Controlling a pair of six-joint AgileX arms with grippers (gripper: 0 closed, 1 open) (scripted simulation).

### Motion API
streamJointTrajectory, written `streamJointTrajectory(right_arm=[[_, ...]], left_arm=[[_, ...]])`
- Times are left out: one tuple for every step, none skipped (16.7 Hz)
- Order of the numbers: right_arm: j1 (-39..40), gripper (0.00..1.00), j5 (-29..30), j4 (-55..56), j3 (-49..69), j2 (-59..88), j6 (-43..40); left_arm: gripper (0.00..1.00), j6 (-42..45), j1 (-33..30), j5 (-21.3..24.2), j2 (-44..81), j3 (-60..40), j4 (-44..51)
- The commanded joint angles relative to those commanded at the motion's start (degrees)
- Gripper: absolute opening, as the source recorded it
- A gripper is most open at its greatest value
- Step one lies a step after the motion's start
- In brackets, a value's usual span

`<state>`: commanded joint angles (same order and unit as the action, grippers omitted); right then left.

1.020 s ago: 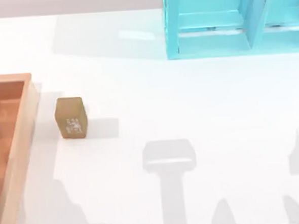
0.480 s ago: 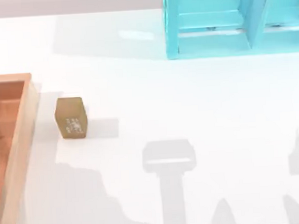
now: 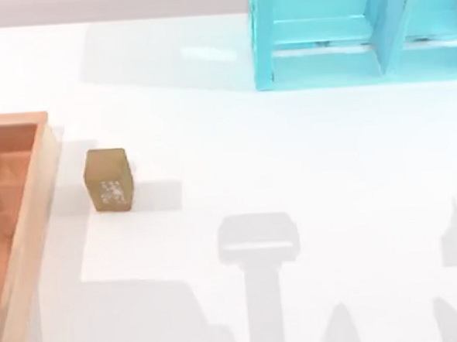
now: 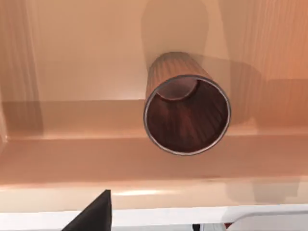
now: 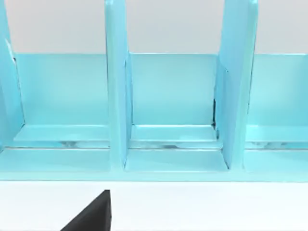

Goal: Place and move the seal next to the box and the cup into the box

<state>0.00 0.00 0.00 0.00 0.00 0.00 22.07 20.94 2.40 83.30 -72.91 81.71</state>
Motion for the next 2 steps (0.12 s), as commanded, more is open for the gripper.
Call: streamJointTrajectory(right_arm=[[0.0,1.0,0.0,0.0,0.0,0.0,0.0],[0.0,1.0,0.0,0.0,0.0,0.0,0.0]], left_arm=[[1.0,0.0,-0.2,0.4,-0.2,0.4,0.5],[1.0,0.0,-0.2,0.5,-0.2,0.5,0.6]])
